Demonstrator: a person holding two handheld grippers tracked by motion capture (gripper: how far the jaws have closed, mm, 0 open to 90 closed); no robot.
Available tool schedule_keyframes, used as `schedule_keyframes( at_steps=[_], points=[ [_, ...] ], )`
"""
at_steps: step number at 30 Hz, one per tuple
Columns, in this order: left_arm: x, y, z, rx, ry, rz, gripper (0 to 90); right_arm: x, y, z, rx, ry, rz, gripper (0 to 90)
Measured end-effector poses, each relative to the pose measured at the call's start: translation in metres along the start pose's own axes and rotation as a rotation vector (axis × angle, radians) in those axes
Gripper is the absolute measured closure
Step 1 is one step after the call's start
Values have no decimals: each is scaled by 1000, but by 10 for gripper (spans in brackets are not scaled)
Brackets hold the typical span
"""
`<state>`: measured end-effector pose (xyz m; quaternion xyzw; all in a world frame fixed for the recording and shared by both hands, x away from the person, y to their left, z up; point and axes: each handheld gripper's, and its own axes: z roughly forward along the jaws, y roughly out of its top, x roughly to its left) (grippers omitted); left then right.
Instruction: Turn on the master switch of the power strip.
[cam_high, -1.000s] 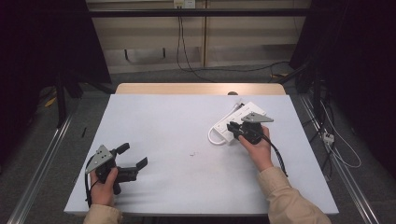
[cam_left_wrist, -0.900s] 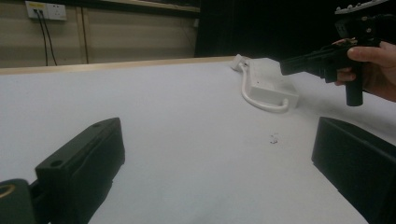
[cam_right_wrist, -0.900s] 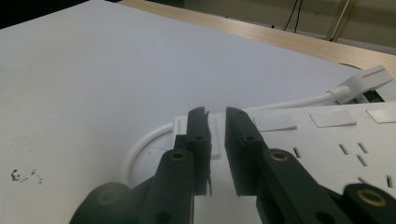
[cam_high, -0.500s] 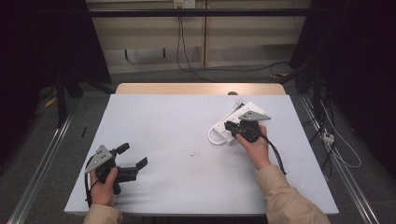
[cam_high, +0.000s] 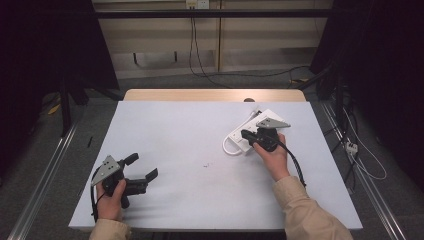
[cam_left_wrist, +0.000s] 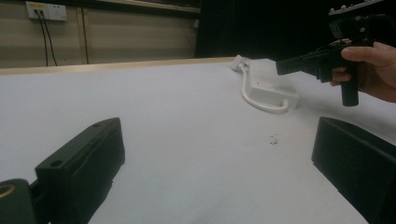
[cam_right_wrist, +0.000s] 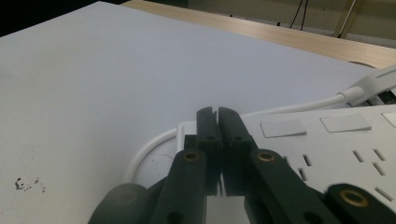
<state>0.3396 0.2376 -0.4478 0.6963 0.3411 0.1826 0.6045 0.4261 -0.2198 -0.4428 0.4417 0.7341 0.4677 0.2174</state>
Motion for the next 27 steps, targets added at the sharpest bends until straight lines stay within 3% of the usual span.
schedule_keyframes(
  at_steps=[27],
  points=[
    [0,0,0,1,1,-3,23,1,-4,6,23,8,-26,900]
  ],
)
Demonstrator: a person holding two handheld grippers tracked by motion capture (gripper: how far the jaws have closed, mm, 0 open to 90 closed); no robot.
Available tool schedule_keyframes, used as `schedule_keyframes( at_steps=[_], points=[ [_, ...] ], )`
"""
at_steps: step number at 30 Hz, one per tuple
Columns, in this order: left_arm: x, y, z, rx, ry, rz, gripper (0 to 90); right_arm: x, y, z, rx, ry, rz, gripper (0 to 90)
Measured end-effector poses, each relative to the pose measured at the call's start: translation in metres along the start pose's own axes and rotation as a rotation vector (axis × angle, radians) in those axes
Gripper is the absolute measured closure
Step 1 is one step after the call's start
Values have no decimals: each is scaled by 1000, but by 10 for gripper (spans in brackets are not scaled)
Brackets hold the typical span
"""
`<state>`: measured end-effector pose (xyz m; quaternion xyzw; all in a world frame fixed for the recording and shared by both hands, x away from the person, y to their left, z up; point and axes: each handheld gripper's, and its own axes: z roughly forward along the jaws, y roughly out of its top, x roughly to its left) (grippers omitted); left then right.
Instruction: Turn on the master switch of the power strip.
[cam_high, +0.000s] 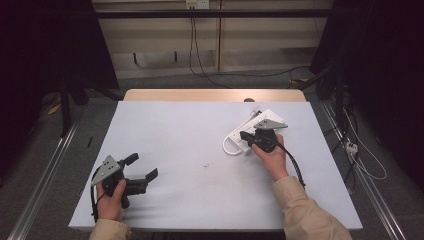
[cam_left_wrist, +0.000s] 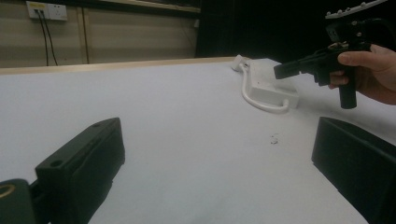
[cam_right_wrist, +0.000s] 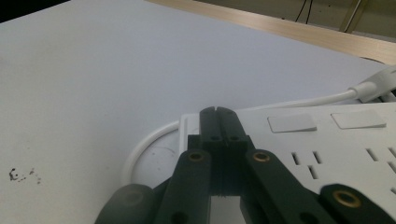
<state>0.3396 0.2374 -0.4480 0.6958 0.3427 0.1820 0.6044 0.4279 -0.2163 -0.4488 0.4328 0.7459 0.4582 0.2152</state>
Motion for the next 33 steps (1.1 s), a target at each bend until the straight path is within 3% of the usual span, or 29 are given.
schedule_keyframes(
  at_steps=[33],
  points=[
    [0,0,0,-4,-1,-1,23,3,-2,15,21,-5,-12,900]
  ],
)
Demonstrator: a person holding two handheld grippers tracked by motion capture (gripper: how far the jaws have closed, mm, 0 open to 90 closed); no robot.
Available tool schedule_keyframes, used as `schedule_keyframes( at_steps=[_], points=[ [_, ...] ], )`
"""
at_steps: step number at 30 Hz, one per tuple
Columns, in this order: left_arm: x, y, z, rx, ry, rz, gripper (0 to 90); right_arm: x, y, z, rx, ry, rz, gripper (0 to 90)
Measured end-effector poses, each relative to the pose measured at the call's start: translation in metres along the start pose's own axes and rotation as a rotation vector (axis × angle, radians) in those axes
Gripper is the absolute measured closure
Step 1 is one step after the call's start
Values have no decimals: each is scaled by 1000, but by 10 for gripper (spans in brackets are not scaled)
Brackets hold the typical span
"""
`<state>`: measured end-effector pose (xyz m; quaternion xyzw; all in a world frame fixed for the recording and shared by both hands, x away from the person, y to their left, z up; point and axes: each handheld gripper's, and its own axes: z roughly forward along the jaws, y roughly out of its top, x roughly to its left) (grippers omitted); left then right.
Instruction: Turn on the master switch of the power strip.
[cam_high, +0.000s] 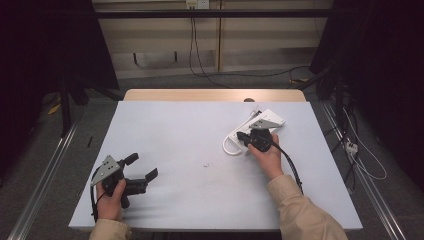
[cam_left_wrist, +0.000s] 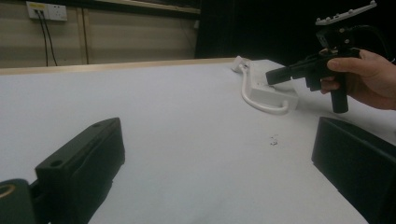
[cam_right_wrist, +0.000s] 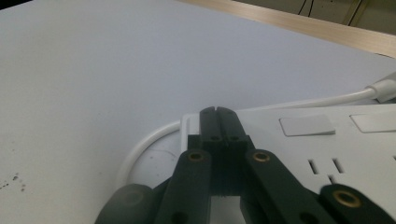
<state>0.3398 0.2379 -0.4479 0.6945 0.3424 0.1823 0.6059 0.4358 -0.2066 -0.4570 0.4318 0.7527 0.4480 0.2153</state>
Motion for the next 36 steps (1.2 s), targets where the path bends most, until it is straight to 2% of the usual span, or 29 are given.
schedule_keyframes(
  at_steps=[5,26,36],
  points=[
    [0,0,0,-1,1,-2,23,1,-1,2,1,7,2,900],
    [-1,0,1,-1,-6,-5,23,4,-2,4,8,8,-44,900],
    [-1,0,2,-3,-5,-5,23,2,-2,4,8,18,-32,900]
  ],
)
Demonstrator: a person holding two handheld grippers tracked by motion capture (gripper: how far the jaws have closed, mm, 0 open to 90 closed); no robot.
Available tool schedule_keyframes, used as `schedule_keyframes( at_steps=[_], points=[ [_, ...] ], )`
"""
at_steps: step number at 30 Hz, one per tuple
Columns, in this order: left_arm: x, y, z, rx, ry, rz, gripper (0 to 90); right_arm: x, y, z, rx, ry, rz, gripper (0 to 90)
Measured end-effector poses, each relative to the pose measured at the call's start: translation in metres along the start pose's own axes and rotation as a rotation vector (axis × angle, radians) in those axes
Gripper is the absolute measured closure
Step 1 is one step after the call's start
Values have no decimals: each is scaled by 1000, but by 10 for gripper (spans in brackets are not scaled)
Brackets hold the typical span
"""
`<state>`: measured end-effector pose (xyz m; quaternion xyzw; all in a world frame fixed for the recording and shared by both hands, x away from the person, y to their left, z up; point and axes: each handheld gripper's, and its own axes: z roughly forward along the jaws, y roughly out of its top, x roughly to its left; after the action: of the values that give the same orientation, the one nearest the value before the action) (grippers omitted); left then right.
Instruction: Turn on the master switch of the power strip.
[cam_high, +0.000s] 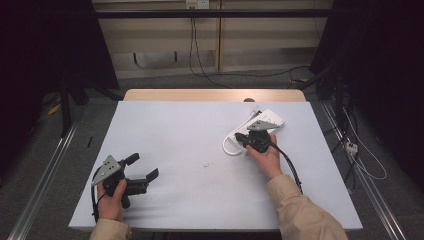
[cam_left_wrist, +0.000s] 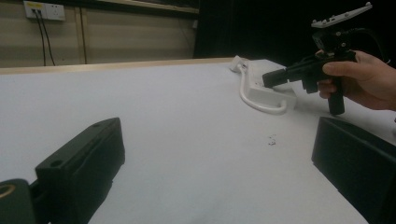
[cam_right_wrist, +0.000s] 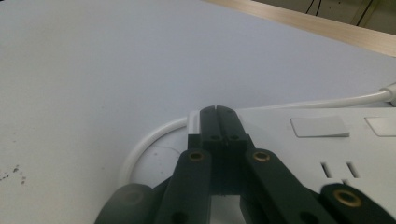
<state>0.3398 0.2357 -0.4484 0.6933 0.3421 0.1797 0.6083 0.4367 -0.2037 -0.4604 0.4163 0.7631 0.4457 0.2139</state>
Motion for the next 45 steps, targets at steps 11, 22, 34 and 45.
schedule_keyframes(
  at_steps=[11,22,34,45],
  points=[
    [0,0,0,-1,-5,4,23,-1,0,0,2,5,3,900],
    [-1,0,0,-1,-4,6,23,-1,-1,0,0,7,6,900],
    [-1,0,0,-1,-4,4,23,0,0,2,2,-8,8,900],
    [1,-1,-1,0,0,0,23,-2,1,-1,-12,-10,14,900]
  ],
)
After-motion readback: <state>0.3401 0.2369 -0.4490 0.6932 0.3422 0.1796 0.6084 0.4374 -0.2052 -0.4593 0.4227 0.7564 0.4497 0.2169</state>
